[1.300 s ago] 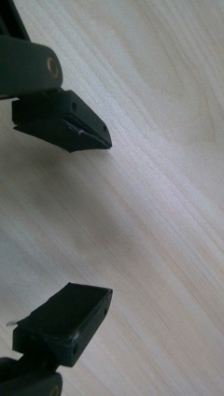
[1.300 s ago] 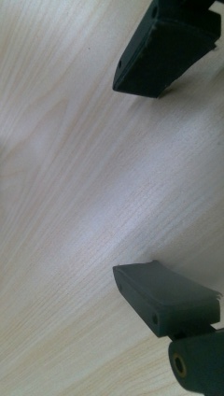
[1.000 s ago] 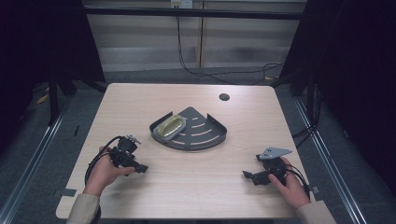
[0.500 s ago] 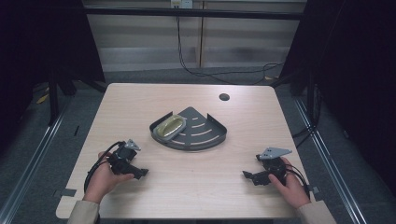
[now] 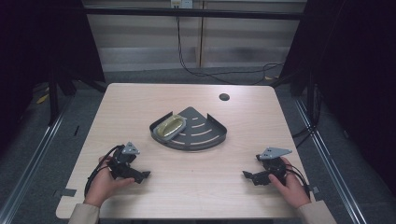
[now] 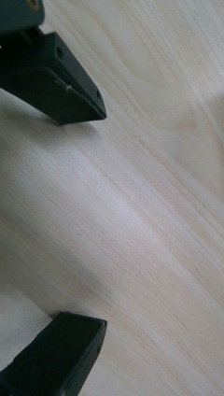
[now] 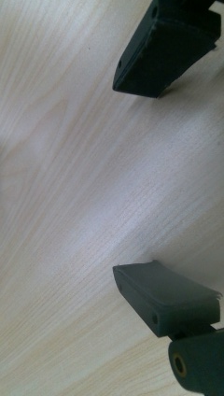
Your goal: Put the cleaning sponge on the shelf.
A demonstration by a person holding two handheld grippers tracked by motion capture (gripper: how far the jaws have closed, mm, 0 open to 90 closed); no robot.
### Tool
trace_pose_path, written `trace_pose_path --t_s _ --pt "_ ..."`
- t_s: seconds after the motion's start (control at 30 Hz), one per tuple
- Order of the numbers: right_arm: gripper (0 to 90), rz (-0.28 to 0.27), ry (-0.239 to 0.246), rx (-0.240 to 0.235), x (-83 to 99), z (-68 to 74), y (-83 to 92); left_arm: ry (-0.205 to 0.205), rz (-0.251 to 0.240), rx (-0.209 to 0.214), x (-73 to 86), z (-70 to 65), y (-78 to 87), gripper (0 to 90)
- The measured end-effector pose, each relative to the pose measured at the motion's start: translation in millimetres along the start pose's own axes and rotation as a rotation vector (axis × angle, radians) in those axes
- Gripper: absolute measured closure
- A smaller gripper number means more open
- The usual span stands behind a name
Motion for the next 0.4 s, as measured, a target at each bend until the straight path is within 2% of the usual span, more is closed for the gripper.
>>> trace_pose_path --t_s 0.23,0.4 --pt "10.0 0.000 0.000 0.000 0.0 0.0 0.0 -0.004 -0.080 0.016 5.7 2.4 -2.2 0.0" --pt "10.0 0.001 0.000 0.002 0.0 0.0 0.1 -0.015 -0.112 0.027 8.8 4.3 -2.3 0.0"
Point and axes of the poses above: each handheld gripper's, and its own axes: y roughly backward along the jaws, x roughly out of its underside, z roughly to its left, the point moved 2 cm from there along -y, roughly forward along the jaws, and after that the axes turned 15 degrees about y, right-handed, at the moved point
